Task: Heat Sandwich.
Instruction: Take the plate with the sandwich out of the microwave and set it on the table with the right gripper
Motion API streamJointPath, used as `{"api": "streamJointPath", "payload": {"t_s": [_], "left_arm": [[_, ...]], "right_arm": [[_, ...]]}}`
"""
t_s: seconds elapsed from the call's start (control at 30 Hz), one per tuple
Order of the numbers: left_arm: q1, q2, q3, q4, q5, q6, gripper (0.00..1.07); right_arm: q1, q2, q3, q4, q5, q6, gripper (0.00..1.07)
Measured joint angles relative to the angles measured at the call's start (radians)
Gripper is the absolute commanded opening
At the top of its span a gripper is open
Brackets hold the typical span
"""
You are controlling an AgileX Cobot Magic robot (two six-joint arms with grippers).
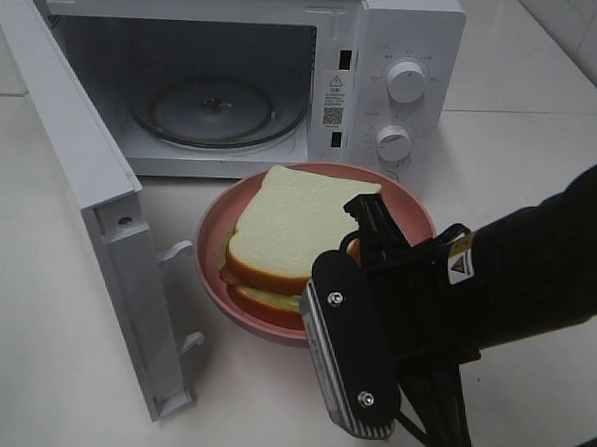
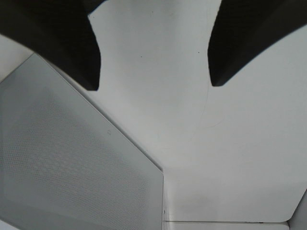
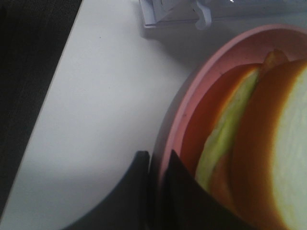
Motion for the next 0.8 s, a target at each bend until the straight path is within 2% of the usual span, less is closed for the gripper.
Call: {"api": "streamJointPath", "payload": {"t_s": [0.23, 0.63, 0.8], "left_arm": [[0.000, 0.000, 0.000, 0.000, 0.000, 0.000, 0.62], [0.000, 0.000, 0.000, 0.000, 0.000, 0.000, 0.62], [0.000, 0.000, 0.000, 0.000, 0.000, 0.000, 0.62]], "right_arm": [[0.000, -0.052, 0.055, 0.000, -0.017, 0.105, 0.00], [0.000, -0.065, 0.062, -0.001, -0.044, 0.303, 0.00], [0.000, -0.065, 0.062, -0.085, -0.042, 0.449, 0.00]]}}
